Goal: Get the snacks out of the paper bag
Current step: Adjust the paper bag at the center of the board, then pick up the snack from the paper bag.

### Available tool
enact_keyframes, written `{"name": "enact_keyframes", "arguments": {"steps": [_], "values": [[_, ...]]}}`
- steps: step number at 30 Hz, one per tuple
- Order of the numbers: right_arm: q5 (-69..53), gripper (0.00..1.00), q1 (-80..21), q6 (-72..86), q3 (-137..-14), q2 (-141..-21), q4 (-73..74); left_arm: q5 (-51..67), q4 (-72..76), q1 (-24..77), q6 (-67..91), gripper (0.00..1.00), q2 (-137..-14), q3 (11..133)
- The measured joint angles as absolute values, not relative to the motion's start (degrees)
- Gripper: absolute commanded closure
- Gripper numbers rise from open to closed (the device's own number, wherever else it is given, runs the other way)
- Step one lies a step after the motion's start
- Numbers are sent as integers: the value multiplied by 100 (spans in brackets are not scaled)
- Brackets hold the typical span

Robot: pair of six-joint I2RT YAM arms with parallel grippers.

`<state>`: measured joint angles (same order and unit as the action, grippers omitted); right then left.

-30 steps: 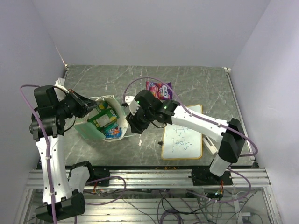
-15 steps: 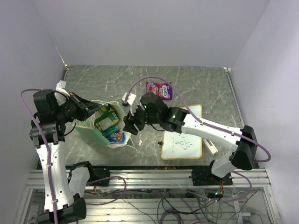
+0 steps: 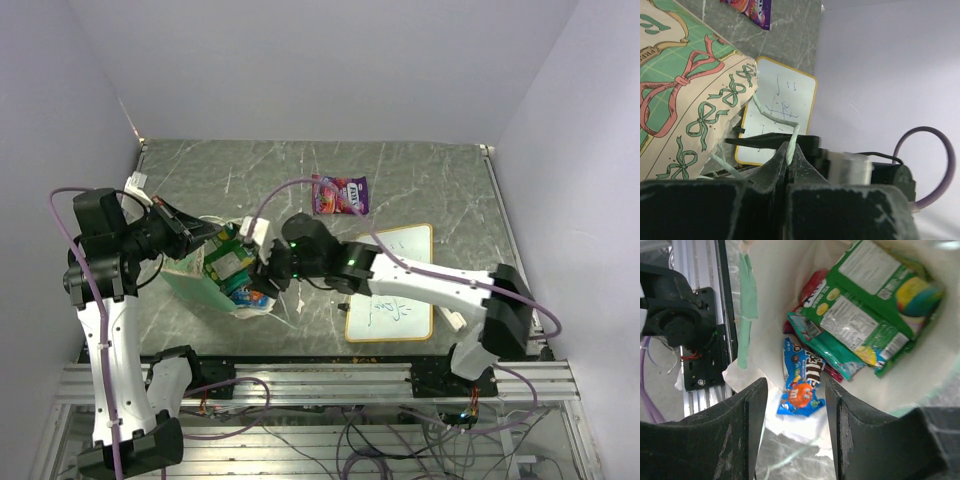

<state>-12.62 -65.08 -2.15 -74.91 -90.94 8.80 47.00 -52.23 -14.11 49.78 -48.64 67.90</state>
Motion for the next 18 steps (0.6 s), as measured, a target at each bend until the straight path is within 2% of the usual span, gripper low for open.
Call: {"name": "enact_keyframes", "arguments": {"steps": [6,18], "values": [[-913,46,-6866,-180,-7583,-9904,742,4768,-5347,-1411,4814,93,-5000,6807],[316,42,-7057,-419,-7529,-10416,679,4831,-5693,-1411,4421,93,-5275,7105]]}}
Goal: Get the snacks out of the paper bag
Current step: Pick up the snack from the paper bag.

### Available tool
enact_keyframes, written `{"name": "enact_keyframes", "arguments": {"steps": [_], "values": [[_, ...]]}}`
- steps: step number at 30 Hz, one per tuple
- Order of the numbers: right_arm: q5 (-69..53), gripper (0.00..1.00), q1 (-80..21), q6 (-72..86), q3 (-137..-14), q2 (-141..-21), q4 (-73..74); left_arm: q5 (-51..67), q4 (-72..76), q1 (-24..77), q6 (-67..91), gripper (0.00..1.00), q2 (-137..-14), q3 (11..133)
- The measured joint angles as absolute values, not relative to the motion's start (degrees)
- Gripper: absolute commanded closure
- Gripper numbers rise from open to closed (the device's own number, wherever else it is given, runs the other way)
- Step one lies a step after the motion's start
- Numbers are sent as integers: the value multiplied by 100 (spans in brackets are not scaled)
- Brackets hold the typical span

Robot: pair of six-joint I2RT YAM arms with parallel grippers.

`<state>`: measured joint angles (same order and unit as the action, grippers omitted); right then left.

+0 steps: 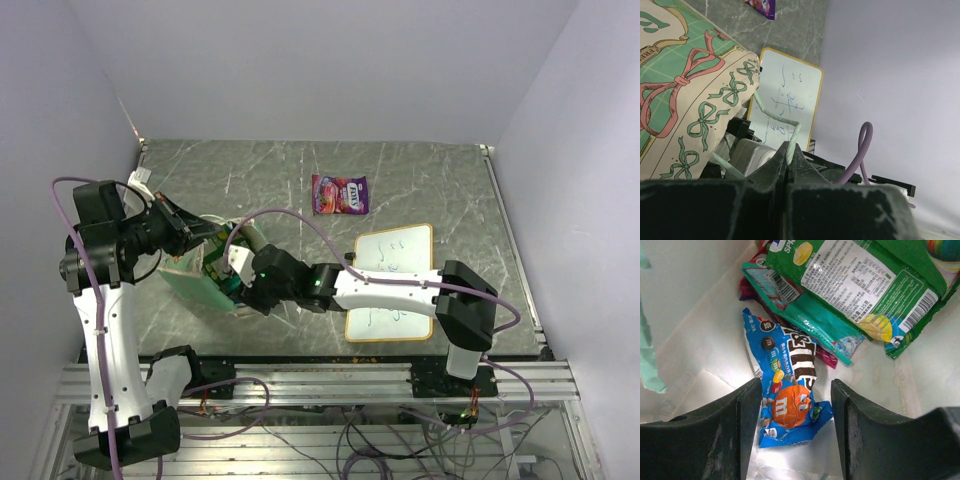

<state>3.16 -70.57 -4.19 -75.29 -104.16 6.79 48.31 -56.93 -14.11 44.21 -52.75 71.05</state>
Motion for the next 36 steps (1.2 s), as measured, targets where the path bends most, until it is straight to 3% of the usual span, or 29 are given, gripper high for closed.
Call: {"name": "enact_keyframes", "arguments": {"steps": [4,11,20,36], "values": [[427,43,-7057,-515,-7529,-10431,714,4882,-5736,-1411,4329,93,-5290,7172],[373,72,-7061,-683,-7607,-10674,895,5026,-5778,-1411,4285,93,-5323,7172],[283,98,-7061,-753,-7819,-10663,1107,5074,-5732,-1411,4307,93,-5367,7172],[729,100,-7061,-751,-7872,-9413,1577,4980,-5739,-1411,4259,93,-5647,7426]]}}
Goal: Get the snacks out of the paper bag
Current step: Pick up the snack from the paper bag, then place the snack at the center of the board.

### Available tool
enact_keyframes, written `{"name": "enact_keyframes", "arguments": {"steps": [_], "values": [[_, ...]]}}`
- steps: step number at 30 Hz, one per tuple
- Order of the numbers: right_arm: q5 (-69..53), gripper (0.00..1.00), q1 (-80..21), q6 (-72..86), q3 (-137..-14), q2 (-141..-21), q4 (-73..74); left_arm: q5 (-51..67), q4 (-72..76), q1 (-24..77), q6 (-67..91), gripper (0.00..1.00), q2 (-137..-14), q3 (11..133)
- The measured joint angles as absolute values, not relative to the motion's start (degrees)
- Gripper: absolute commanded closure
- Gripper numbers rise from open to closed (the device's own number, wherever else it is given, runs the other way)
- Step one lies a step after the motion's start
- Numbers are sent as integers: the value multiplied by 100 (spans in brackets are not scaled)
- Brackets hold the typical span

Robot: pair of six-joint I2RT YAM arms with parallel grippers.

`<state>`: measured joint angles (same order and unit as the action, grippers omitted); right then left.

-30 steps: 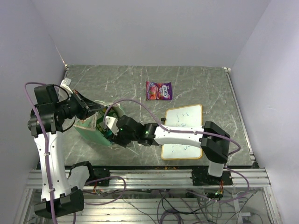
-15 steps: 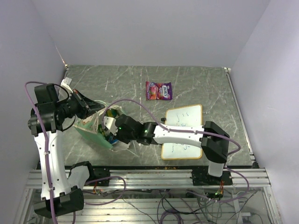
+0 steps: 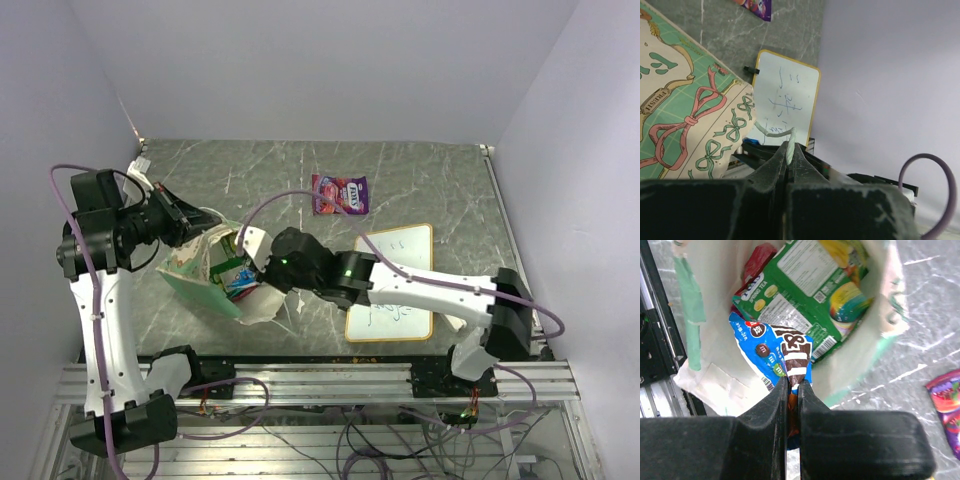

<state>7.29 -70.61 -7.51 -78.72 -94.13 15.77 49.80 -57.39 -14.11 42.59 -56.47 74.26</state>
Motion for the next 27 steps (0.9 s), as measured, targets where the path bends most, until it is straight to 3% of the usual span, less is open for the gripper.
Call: {"name": "enact_keyframes", "arguments": {"steps": [9,18,27], "values": [[1466,100,-7061,-762,-7083,-7878,1487,4770,-5754,-1411,4213,93,-5835,7693],[3459,100,-6799,-757,-5924,-6772,47,4670,-5752,-1411,4206,93,-5905,7693],[3638,100,-4062,174,-5942,-7395,-344,4646,-5745,-1411,4198,93,-5905,7693]]}}
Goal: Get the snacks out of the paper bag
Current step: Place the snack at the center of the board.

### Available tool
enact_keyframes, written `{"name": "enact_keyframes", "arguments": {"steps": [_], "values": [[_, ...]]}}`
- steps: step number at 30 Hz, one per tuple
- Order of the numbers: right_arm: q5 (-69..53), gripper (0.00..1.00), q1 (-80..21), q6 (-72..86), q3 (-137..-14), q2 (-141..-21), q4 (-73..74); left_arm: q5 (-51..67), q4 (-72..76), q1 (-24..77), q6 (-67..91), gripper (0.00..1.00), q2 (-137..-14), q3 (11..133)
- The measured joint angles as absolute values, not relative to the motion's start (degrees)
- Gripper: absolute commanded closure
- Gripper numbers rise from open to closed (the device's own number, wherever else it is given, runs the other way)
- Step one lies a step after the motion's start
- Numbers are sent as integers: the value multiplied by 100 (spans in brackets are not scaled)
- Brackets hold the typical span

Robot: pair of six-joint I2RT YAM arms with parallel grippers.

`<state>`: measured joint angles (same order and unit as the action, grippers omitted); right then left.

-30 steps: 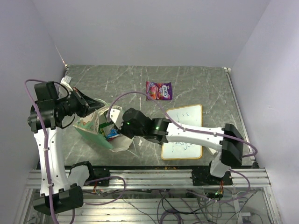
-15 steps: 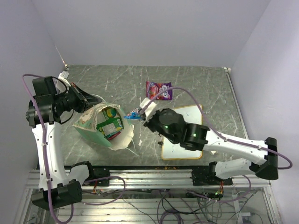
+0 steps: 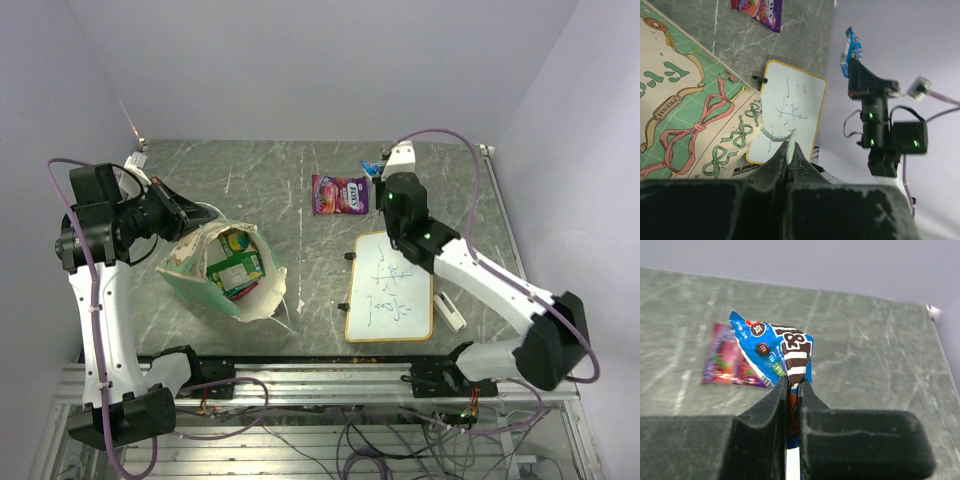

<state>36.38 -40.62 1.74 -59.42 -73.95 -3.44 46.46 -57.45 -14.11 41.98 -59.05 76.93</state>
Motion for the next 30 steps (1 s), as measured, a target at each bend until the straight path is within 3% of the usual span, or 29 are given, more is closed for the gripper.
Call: {"name": "enact_keyframes", "arguments": {"steps": [13,25,26,30], "values": [[2237,100,-1468,825,-6132,-9784,-585,4591,-5749,-1411,4276,93,-5894,7693],[1752,100,-1072,1179,-6751,-10888,-703,4473,-6097,-1411,4042,93,-5881,7841],[1756,95,-1072,1175,-6751,-10903,-722,4466,-6125,-1411,4021,93,-5881,7841],[1737,60,-1070,1186,-6827,-11052,-760,4456,-6158,-1411,4005,93,-5850,7832]]}}
